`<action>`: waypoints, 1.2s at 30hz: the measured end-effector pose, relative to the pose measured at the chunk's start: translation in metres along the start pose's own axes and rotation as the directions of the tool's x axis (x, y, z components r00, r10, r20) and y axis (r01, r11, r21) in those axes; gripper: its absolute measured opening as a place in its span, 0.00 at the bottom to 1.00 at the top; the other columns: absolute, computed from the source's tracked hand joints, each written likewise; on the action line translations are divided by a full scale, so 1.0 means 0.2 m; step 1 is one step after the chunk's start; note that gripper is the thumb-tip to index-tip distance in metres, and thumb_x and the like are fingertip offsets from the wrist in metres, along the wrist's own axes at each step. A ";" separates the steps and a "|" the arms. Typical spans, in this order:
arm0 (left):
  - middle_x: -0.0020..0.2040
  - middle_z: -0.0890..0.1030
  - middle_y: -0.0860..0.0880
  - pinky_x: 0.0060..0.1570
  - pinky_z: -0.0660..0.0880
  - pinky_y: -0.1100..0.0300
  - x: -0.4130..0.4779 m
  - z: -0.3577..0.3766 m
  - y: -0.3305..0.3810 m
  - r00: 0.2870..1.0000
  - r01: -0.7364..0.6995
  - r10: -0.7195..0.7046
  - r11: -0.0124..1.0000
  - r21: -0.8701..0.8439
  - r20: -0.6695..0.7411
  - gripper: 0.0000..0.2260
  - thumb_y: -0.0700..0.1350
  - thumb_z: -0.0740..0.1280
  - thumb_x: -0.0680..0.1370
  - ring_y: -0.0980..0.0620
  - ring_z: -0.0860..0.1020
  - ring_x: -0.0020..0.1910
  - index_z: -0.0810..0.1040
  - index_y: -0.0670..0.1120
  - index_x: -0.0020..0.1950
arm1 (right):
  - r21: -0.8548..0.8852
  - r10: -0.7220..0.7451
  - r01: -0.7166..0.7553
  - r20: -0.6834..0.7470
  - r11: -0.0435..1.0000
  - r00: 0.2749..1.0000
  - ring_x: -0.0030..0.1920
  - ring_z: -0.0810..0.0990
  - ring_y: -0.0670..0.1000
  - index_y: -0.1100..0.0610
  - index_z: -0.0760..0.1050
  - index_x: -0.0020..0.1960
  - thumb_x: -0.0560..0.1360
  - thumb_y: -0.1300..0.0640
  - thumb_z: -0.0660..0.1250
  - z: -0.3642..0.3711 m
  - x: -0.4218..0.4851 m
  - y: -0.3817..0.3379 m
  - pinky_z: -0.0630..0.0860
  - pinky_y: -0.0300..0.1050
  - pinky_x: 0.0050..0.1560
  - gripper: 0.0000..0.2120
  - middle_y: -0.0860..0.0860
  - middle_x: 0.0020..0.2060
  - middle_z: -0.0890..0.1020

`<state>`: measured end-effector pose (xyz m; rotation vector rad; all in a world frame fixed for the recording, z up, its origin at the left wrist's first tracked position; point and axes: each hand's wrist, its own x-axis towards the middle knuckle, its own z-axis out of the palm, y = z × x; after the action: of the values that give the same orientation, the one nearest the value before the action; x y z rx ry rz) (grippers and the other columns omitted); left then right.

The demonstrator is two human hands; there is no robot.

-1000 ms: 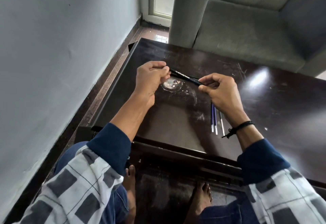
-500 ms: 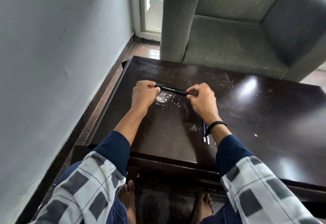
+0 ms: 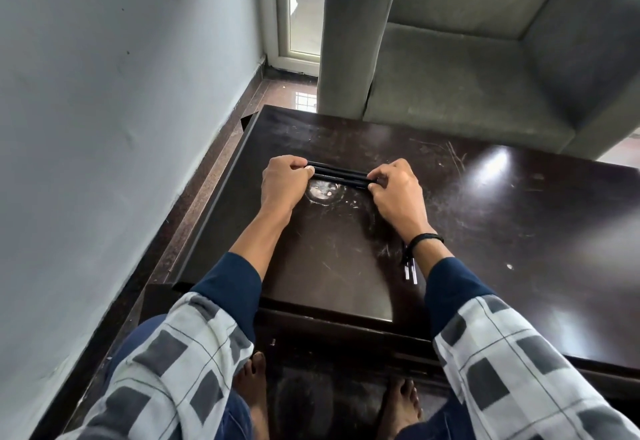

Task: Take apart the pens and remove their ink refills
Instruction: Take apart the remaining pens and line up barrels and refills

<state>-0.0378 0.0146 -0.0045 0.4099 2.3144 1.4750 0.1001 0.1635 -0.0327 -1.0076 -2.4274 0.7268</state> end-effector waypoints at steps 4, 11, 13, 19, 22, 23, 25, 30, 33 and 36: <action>0.51 0.84 0.54 0.61 0.78 0.54 0.01 -0.03 0.03 0.998 -0.058 0.058 0.995 -0.083 -0.006 0.10 0.45 0.72 0.78 0.54 0.82 0.53 0.84 0.49 0.59 | -0.065 -0.080 0.078 -0.030 0.995 0.996 0.58 0.73 0.53 0.57 0.83 0.59 0.79 0.58 0.70 -0.01 -0.01 -0.01 0.69 0.39 0.56 0.10 0.48 0.55 0.76; 0.47 0.85 0.53 0.57 0.81 0.54 0.06 -0.10 0.06 0.994 -0.096 0.082 0.969 -0.227 -0.070 0.07 0.42 0.70 0.78 0.55 0.83 0.49 0.85 0.47 0.54 | -0.135 -0.108 0.129 0.159 0.982 0.981 0.73 0.67 0.57 0.49 0.77 0.72 0.81 0.51 0.68 0.06 0.05 -0.03 0.64 0.50 0.73 0.19 0.50 0.72 0.74; 0.46 0.85 0.51 0.56 0.81 0.54 0.07 -0.11 0.06 0.996 -0.073 0.055 0.958 -0.278 -0.074 0.07 0.41 0.70 0.79 0.53 0.83 0.47 0.86 0.46 0.54 | -0.154 -0.112 0.140 0.177 0.978 0.978 0.74 0.66 0.57 0.48 0.76 0.72 0.81 0.50 0.67 0.09 0.06 -0.04 0.64 0.53 0.75 0.19 0.49 0.73 0.74; 0.44 0.85 0.50 0.46 0.81 0.63 0.08 -0.17 0.08 0.997 -0.053 0.026 0.914 -0.403 -0.074 0.05 0.39 0.70 0.79 0.53 0.83 0.44 0.85 0.47 0.50 | -0.115 -0.164 0.185 0.171 0.976 0.972 0.66 0.76 0.54 0.51 0.80 0.68 0.80 0.57 0.69 0.11 0.11 -0.04 0.71 0.49 0.68 0.17 0.47 0.66 0.81; 0.43 0.85 0.50 0.45 0.80 0.65 0.08 -0.23 0.10 0.996 -0.057 0.017 0.891 -0.451 -0.093 0.05 0.39 0.70 0.78 0.54 0.82 0.42 0.84 0.49 0.47 | -0.076 -0.166 0.182 0.176 0.980 0.970 0.65 0.76 0.53 0.52 0.82 0.66 0.79 0.60 0.70 0.12 0.11 -0.04 0.65 0.37 0.64 0.16 0.46 0.64 0.82; 0.43 0.85 0.50 0.45 0.80 0.64 0.09 -0.25 0.11 0.995 -0.055 0.010 0.882 -0.468 -0.099 0.05 0.39 0.71 0.78 0.54 0.83 0.42 0.84 0.49 0.46 | -0.054 -0.162 0.175 0.187 0.983 0.969 0.66 0.76 0.52 0.52 0.82 0.65 0.78 0.60 0.71 0.11 0.11 -0.04 0.64 0.35 0.64 0.16 0.46 0.64 0.83; 0.45 0.86 0.50 0.45 0.81 0.64 0.09 -0.27 0.11 0.994 -0.051 -0.002 0.874 -0.482 -0.108 0.05 0.40 0.71 0.77 0.53 0.83 0.43 0.84 0.50 0.45 | -0.025 -0.168 0.178 0.223 0.984 0.960 0.66 0.76 0.49 0.50 0.83 0.64 0.78 0.60 0.71 0.10 0.11 -0.04 0.66 0.36 0.66 0.16 0.43 0.63 0.83; 0.46 0.86 0.51 0.46 0.81 0.63 0.08 -0.30 0.11 0.995 -0.042 -0.005 0.878 -0.477 -0.095 0.05 0.40 0.71 0.78 0.53 0.83 0.44 0.84 0.50 0.46 | -0.026 -0.246 0.268 0.317 0.963 0.916 0.63 0.79 0.44 0.48 0.84 0.61 0.75 0.60 0.74 0.04 0.08 -0.04 0.70 0.37 0.67 0.16 0.40 0.60 0.84; 0.44 0.85 0.51 0.43 0.79 0.64 0.07 -0.29 0.11 0.997 -0.035 0.000 0.874 -0.485 -0.071 0.06 0.39 0.70 0.77 0.55 0.82 0.41 0.84 0.49 0.46 | -0.032 -0.302 0.340 0.385 0.940 0.872 0.63 0.80 0.44 0.48 0.85 0.61 0.74 0.61 0.76 0.01 0.05 -0.03 0.69 0.36 0.67 0.17 0.42 0.60 0.84; 0.44 0.85 0.50 0.42 0.78 0.64 0.07 -0.29 0.10 0.999 -0.030 0.004 0.875 -0.484 -0.054 0.06 0.39 0.71 0.77 0.55 0.82 0.40 0.85 0.49 0.46 | 0.020 -0.373 0.407 0.444 0.913 0.815 0.63 0.81 0.45 0.50 0.85 0.60 0.71 0.63 0.77 -0.02 0.03 -0.02 0.72 0.45 0.70 0.19 0.44 0.59 0.85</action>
<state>-0.0755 -0.0179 0.0342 0.2498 1.8755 2.0158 0.0958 0.1663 -0.0261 -0.3521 -2.9409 0.7793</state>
